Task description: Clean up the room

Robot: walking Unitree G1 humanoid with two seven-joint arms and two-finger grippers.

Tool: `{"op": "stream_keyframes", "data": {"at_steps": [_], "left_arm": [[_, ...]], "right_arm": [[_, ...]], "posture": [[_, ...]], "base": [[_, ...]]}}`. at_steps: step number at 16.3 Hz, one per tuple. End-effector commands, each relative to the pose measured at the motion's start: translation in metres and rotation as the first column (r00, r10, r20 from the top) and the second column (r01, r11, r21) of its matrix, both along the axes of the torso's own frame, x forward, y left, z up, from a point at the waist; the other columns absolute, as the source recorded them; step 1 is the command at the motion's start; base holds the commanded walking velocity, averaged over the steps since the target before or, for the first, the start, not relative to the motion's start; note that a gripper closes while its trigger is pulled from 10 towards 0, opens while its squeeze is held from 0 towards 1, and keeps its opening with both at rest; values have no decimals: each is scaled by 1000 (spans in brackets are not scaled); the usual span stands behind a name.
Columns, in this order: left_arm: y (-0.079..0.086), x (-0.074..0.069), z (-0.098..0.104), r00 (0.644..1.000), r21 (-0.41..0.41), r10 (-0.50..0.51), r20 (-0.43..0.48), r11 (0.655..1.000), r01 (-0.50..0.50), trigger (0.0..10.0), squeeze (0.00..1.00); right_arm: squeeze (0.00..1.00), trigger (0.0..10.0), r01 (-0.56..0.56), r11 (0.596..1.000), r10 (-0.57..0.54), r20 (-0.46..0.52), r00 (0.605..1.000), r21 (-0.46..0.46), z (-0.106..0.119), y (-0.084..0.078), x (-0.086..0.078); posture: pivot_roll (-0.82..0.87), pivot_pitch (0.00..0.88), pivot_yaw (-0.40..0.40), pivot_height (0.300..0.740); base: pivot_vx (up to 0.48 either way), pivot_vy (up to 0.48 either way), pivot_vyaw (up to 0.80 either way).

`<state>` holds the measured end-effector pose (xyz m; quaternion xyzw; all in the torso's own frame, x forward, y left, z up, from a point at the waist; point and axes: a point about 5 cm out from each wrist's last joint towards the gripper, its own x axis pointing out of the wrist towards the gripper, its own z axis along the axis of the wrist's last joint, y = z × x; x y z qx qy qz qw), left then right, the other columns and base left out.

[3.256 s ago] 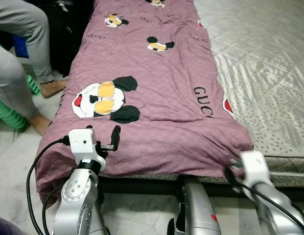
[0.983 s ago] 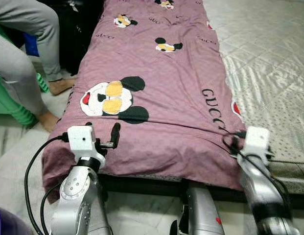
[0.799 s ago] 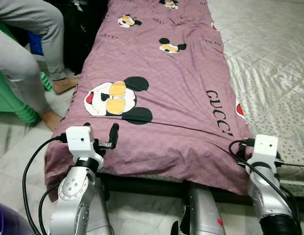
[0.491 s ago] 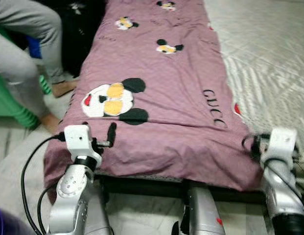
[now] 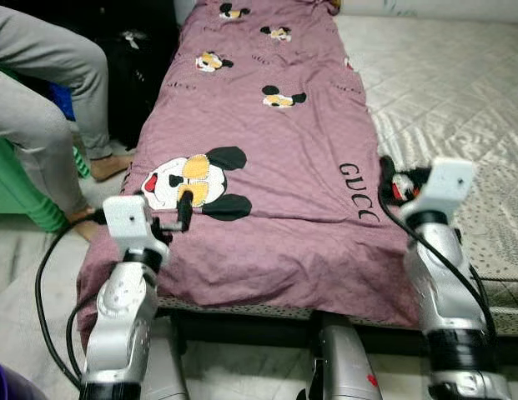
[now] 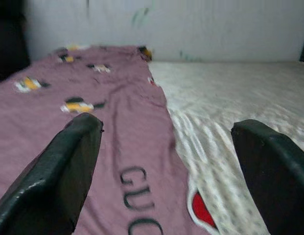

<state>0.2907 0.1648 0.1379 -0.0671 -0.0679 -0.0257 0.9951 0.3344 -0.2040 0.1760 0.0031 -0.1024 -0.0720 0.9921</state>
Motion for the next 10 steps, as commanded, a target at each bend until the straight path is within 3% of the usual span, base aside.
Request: {"op": "stream_keyframes", "data": {"at_steps": [1,3,10], "left_arm": [[2,4,3,1000,7,0,17,1000,-1,10000,0],[2,6,5,1000,6,-2,27,1000,1,10000,0],[0,13,8,998,-7,3,67,1000,-2,10000,0]], "right_arm": [[0,10000,-16,1000,16,34,999,16,8,3,6],[0,10000,-30,999,29,38,999,22,9,6,8],[0,10000,-115,991,114,23,993,66,-1,39,15]], "posture": [[5,0,-19,549],[7,0,-18,564],[0,0,-25,644]], "base": [[0,0,0],[0,0,0],[0,0,0]]}}
